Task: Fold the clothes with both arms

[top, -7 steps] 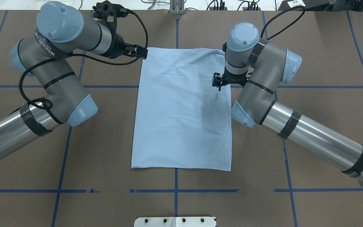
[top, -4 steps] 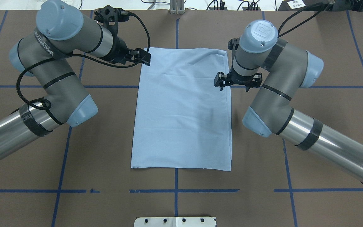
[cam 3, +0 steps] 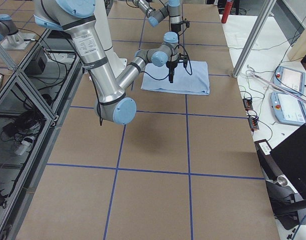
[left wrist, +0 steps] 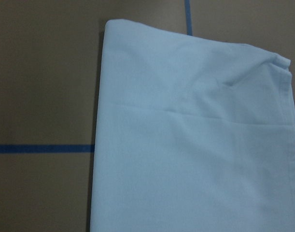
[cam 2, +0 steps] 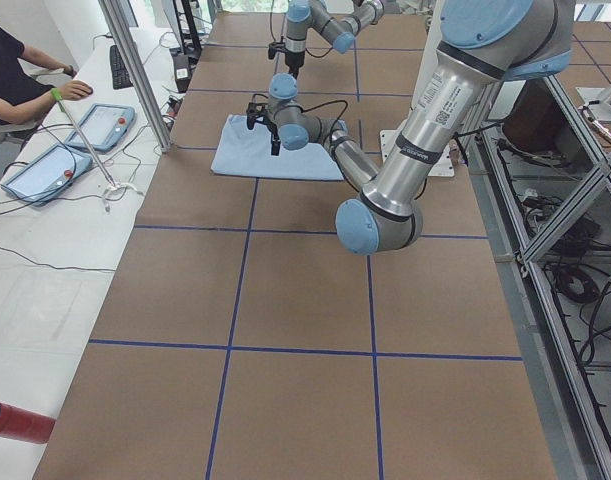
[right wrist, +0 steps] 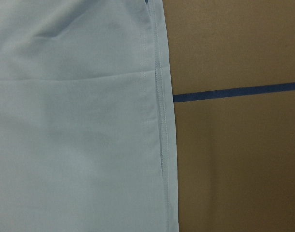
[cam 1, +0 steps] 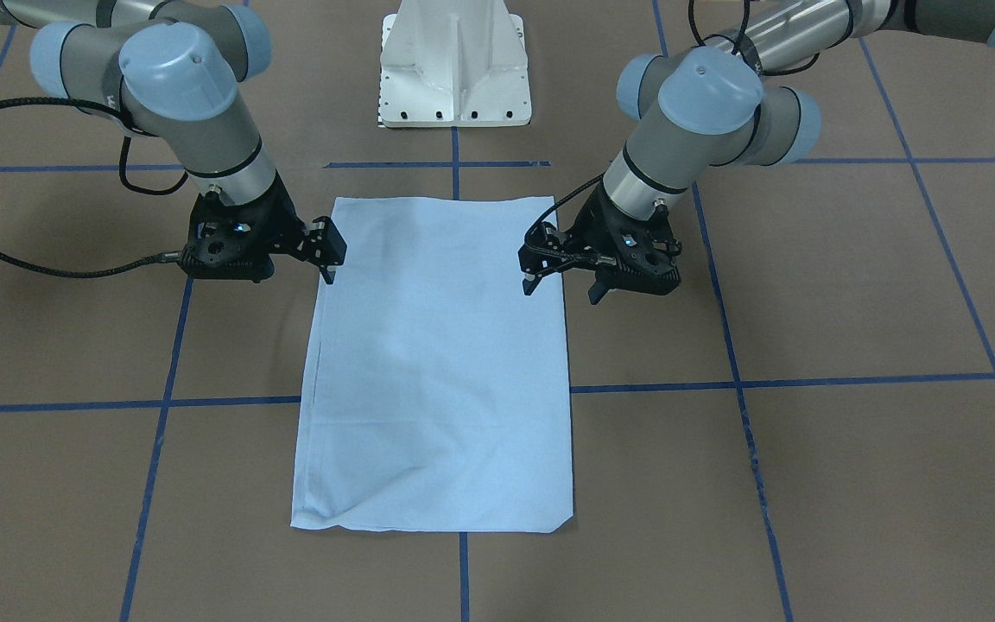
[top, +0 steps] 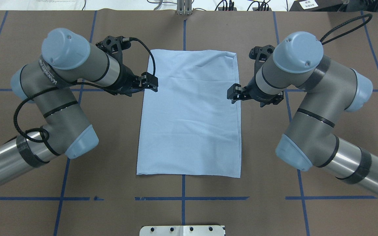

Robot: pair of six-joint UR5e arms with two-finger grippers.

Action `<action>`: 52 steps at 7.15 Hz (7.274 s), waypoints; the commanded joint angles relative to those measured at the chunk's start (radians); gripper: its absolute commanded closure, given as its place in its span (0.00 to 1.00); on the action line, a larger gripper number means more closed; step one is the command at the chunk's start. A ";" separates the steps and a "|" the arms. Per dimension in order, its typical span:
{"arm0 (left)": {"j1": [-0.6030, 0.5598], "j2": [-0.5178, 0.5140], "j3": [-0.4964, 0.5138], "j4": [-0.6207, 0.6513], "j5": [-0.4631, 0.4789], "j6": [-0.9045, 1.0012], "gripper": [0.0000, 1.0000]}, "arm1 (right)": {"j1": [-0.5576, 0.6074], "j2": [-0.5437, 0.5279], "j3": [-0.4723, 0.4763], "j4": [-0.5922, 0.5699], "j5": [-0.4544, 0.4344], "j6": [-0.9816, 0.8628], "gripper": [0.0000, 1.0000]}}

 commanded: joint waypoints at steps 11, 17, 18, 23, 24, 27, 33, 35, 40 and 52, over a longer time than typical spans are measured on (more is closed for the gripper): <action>0.358 0.096 -0.126 0.314 0.326 -0.320 0.00 | -0.144 -0.099 0.145 0.007 -0.088 0.173 0.00; 0.414 0.105 -0.133 0.311 0.324 -0.359 0.04 | -0.146 -0.098 0.145 0.006 -0.087 0.172 0.00; 0.414 0.104 -0.146 0.312 0.321 -0.357 0.06 | -0.146 -0.098 0.145 0.006 -0.087 0.172 0.00; 0.406 0.102 -0.135 0.312 0.324 -0.356 0.09 | -0.146 -0.099 0.144 0.006 -0.087 0.172 0.00; 0.400 0.102 -0.138 0.312 0.324 -0.356 0.10 | -0.146 -0.099 0.144 0.004 -0.087 0.172 0.00; 0.392 0.102 -0.134 0.312 0.327 -0.354 0.11 | -0.146 -0.102 0.142 0.004 -0.087 0.172 0.00; 0.394 0.102 -0.130 0.312 0.326 -0.356 0.56 | -0.147 -0.102 0.142 0.003 -0.087 0.172 0.00; 0.397 0.102 -0.132 0.312 0.324 -0.356 0.58 | -0.146 -0.104 0.142 0.003 -0.087 0.170 0.00; 0.397 0.099 -0.150 0.312 0.326 -0.357 1.00 | -0.144 -0.107 0.145 0.004 -0.088 0.172 0.00; 0.417 0.087 -0.238 0.314 0.318 -0.356 1.00 | -0.406 -0.055 0.007 0.015 -0.277 0.773 0.00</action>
